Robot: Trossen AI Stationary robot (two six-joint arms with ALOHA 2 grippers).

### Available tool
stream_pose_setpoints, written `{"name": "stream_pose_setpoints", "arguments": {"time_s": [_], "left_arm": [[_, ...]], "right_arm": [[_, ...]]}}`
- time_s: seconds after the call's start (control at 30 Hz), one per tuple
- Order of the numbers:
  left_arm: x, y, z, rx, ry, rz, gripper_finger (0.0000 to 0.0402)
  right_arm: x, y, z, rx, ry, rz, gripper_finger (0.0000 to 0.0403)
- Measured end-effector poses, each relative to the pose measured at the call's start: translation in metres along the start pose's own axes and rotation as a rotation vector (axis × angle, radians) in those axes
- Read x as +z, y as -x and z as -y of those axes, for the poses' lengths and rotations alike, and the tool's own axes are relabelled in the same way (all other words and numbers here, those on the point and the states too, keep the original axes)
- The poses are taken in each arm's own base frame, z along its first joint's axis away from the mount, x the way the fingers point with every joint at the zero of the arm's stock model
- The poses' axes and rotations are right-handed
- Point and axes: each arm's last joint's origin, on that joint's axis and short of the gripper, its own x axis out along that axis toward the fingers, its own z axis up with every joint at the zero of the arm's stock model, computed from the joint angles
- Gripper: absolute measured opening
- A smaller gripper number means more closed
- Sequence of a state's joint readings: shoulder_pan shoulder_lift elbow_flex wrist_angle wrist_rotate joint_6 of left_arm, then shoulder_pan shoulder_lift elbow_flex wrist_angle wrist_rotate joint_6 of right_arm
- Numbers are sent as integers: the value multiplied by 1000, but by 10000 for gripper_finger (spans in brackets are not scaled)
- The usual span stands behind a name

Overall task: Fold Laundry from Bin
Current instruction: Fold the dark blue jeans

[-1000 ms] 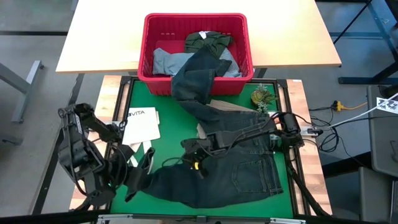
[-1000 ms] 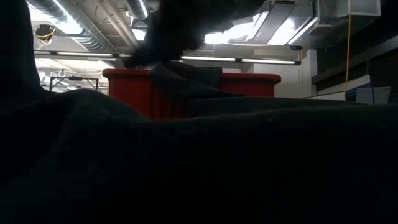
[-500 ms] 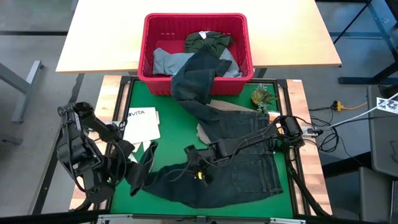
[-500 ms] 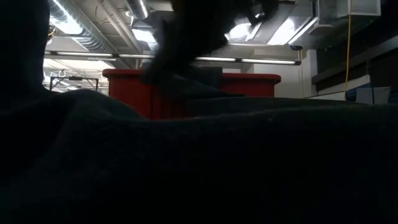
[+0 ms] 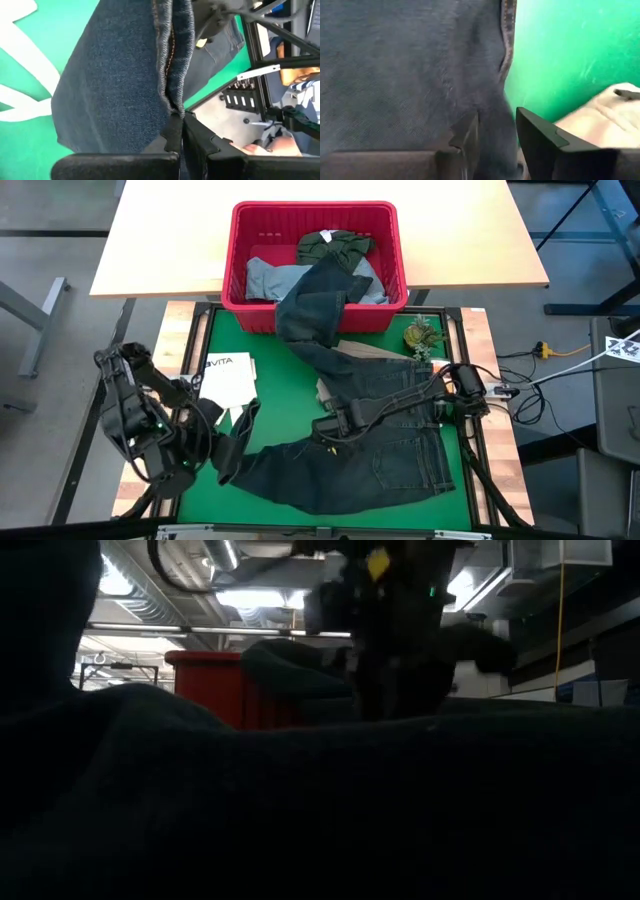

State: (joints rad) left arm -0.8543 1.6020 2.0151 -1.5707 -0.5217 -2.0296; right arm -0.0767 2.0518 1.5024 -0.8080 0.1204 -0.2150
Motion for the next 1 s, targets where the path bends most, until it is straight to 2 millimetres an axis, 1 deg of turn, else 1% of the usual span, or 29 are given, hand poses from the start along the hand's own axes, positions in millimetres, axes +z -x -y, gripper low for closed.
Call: {"name": "stream_pose_setpoints", "arguments": {"time_s": [0.1,0.27,0.4,0.5,0.63,0.73,0.83,0.9,0.93,1.0], "left_arm": [[5,-3,2,9,-18,5,0],[7,-4,3,15,-23,3,0],[11,1,1,3,-11,-3,0],[14,5,-1,-4,5,-20,0],[18,11,-3,-16,35,-38,0],[18,11,0,-44,49,-33,0],[18,6,6,-71,64,-14,0],[19,3,10,-89,52,-11,0],[20,2,12,-99,45,-4,0],[24,0,17,-131,38,16,0]], "right_arm": [[-13,-17,12,2,-53,-16,134],[-35,-30,38,-6,-177,-59,134],[-47,-33,62,-74,-284,-103,134],[-55,-34,75,-109,-357,-123,134],[-62,-34,85,-121,-397,-155,134],[-63,-34,85,-123,-395,-157,134],[-58,-26,86,-101,-374,-127,134],[-52,-17,85,-66,-355,-84,134],[-48,-8,86,-65,-347,-52,134],[-40,17,90,-57,-339,51,134]]}}
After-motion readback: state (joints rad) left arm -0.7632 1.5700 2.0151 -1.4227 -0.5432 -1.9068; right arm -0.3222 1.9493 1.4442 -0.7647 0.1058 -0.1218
